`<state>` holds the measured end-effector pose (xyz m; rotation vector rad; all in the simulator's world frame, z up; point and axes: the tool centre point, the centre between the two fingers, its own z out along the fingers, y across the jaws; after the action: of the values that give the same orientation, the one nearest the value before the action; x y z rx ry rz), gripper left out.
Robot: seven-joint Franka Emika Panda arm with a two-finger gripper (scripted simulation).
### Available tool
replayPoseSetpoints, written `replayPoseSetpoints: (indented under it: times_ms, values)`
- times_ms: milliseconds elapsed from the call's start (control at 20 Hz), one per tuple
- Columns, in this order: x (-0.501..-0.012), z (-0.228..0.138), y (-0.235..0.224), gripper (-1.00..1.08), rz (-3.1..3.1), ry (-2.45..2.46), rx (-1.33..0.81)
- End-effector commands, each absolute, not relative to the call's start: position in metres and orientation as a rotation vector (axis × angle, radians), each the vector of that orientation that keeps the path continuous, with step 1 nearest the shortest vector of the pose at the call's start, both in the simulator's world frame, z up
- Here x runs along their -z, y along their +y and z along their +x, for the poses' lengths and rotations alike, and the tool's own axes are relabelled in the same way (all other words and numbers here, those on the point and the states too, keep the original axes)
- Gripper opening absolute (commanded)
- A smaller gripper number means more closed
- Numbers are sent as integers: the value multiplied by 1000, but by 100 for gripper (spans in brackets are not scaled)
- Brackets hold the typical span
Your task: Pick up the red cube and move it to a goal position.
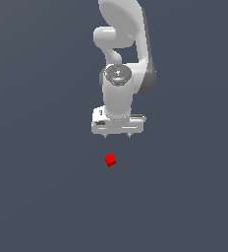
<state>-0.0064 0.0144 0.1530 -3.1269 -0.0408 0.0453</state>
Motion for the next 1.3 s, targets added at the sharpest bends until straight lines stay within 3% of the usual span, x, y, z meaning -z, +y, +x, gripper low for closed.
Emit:
replayPoseSetpoints:
  times_ms: [0, 500, 1250]
  values:
    - [-153, -6, 14, 100, -3127, -41, -45]
    - [-132, 0, 8, 100, -3126, -142, -39]
    - [-43, 35, -13, 100, -3085, -578, -8]
